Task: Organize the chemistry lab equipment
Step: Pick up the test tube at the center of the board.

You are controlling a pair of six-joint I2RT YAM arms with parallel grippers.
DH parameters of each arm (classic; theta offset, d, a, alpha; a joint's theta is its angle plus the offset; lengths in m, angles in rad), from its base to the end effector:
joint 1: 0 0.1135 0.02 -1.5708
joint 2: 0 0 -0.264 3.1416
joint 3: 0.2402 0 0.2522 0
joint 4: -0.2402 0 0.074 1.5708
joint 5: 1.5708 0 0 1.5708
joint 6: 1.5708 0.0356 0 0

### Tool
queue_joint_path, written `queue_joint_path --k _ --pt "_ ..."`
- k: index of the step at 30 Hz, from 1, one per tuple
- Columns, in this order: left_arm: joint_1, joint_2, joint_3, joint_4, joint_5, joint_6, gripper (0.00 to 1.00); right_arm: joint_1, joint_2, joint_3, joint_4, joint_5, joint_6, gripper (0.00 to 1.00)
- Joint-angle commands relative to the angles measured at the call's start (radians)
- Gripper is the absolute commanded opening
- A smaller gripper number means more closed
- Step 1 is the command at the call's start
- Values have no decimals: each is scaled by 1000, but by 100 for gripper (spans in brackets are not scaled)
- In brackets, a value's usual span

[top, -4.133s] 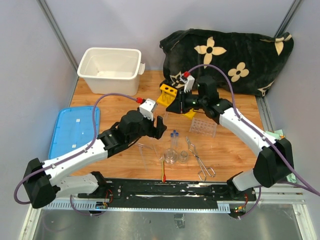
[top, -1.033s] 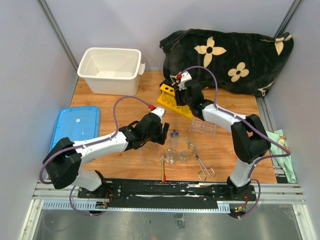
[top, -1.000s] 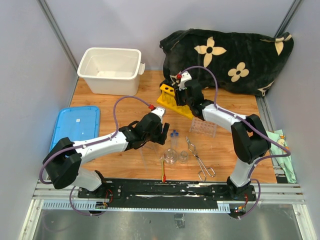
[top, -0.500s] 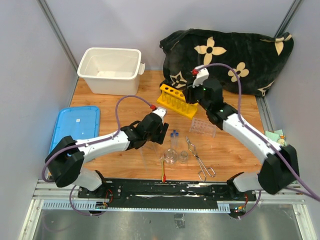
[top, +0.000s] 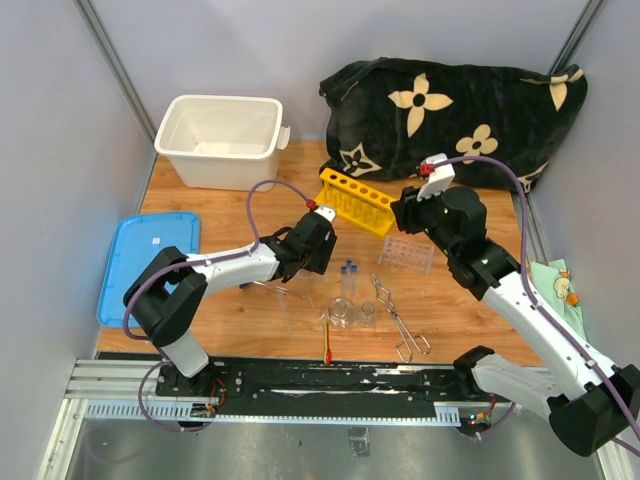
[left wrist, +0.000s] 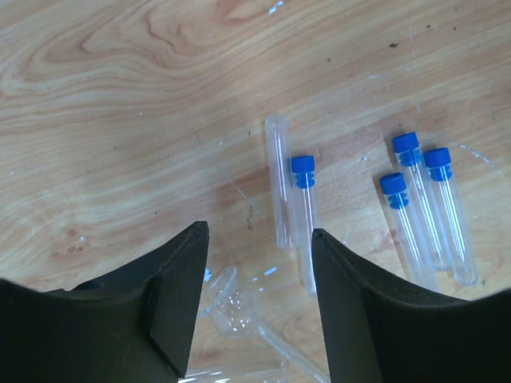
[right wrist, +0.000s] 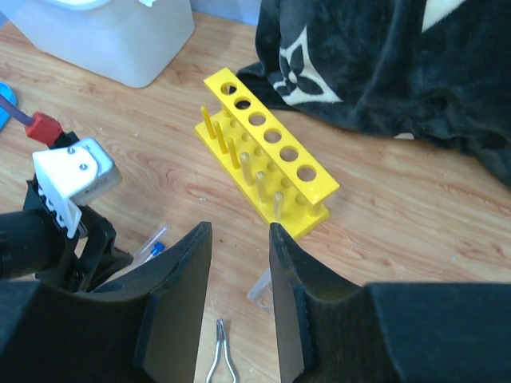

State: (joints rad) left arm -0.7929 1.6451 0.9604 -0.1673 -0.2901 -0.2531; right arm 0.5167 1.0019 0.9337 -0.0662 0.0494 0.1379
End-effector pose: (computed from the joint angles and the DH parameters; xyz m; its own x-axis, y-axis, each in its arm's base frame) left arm 0.2448 -0.2340 0.1870 -0.6492 0.3171 -0.6914 0.4007 0.9152 0.0435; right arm 0.2050 0.1145 0.3644 -0.1774 0.0571 -0.9825 -0.4306 0.8932 0.1297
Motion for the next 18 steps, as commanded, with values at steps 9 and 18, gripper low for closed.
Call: queue_joint_path --k 9,18 --pt "7 71 42 22 3 17 58 10 -24 -31 -24 20 8 36" --pt "9 119 61 11 -12 15 57 9 -20 -47 -15 23 9 36"
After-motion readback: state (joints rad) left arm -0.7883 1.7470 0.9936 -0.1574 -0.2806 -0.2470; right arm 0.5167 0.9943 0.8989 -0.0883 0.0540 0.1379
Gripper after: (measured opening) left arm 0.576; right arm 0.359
